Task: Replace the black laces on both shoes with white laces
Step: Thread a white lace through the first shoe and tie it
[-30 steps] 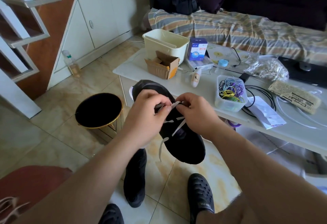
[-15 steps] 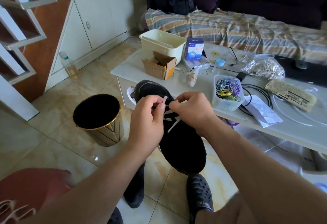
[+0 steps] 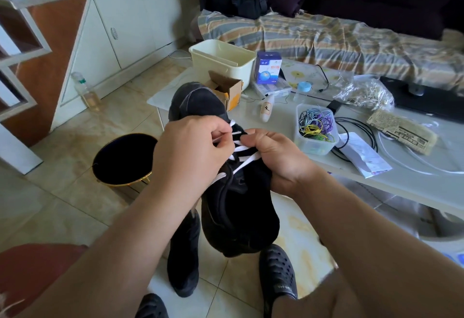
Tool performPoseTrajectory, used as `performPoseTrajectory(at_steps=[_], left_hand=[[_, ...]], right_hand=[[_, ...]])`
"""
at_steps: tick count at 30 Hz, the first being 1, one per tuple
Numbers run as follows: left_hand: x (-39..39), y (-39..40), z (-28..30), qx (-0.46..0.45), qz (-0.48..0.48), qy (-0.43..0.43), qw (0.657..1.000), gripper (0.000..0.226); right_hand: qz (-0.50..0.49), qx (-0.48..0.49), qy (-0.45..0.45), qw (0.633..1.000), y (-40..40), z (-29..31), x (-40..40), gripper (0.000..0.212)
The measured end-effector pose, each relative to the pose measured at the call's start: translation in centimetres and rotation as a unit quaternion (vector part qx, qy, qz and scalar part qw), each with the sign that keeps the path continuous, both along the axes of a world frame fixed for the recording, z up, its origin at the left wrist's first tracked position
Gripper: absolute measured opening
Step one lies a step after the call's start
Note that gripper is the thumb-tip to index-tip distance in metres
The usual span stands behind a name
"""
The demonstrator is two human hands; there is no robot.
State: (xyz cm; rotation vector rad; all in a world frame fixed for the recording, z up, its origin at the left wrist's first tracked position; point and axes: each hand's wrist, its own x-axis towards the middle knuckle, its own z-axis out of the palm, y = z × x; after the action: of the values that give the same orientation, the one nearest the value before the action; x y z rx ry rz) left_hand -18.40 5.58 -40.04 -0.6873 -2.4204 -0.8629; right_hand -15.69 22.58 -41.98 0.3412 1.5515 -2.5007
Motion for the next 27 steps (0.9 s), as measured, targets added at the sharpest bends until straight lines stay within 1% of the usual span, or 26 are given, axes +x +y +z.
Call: performPoseTrajectory(at_steps=[3,5,9,11,12,13,14,16,17,19,20,21,22,23,25,27], left_hand=[[-0.2,0.0,0.4,-0.022,0.008,-0.007,1.000,0.009],[-0.5,0.1,0.5,-0.026,0.009,-0.018,0.999,0.008],[-0.6,0.1,0.5,-0.051,0.016,-0.034,0.998,0.010],[-0.6,0.0,0.5,-0.059,0.019,-0.044,0.997,0.011],[-0.6,0.0,0.5,-0.063,0.019,-0.048,0.997,0.012],[-0.6,0.0,0.5,-0.069,0.020,-0.054,0.996,0.011],[-0.6,0.1,0.5,-0.073,0.021,-0.059,0.995,0.011],[-0.6,0.3,0.3,-0.072,0.026,-0.065,0.995,0.010],[-0.5,0.4,0.1,-0.067,0.027,-0.062,0.995,0.010],[-0.6,0.6,-0.1,-0.051,0.023,-0.045,0.997,0.010],[-0.6,0.6,-0.2,-0.040,0.016,-0.035,0.998,0.010],[-0.7,0.6,-0.3,-0.026,0.009,-0.027,0.999,0.008],[-0.7,0.6,-0.4,-0.011,0.001,-0.027,1.000,0.007],[-0.6,0.6,-0.5,0.003,-0.004,-0.035,0.999,0.006],[-0.5,0.6,-0.7,0.030,-0.009,-0.051,0.998,0.003],[-0.3,0.8,-0.8,0.066,-0.014,-0.048,0.997,0.011]], right_hand=[[0.002,-0.007,0.009,1.000,-0.1,0.2,0.2,0.018],[-0.005,0.006,0.009,1.000,-0.1,0.2,0.2,0.019],[-0.015,0.031,0.018,0.999,-0.3,0.2,0.4,0.027],[-0.030,0.061,0.029,0.997,-0.5,0.3,0.6,0.024],[-0.041,0.102,0.040,0.993,-0.6,0.3,0.6,0.022],[-0.054,0.171,0.055,0.982,-0.7,0.2,0.7,0.020],[-0.065,0.257,0.073,0.961,-0.7,0.1,0.7,0.017],[-0.076,0.411,0.104,0.902,-0.9,-0.1,0.8,0.015],[-0.084,0.460,0.117,0.876,-0.9,-0.1,0.9,0.015],[-0.094,0.520,0.147,0.836,-1.0,-0.2,1.0,0.014],[-0.099,0.536,0.161,0.823,-0.9,-0.1,1.0,0.013],[-0.105,0.541,0.170,0.817,-0.9,-0.1,0.9,0.012],[-0.113,0.530,0.172,0.823,-0.9,0.0,0.9,0.012],[-0.121,0.498,0.170,0.842,-1.0,0.0,0.8,0.018],[-0.136,0.392,0.153,0.897,-1.2,0.3,0.8,0.030],[-0.151,0.294,0.128,0.935,-1.6,0.5,0.7,0.034]])
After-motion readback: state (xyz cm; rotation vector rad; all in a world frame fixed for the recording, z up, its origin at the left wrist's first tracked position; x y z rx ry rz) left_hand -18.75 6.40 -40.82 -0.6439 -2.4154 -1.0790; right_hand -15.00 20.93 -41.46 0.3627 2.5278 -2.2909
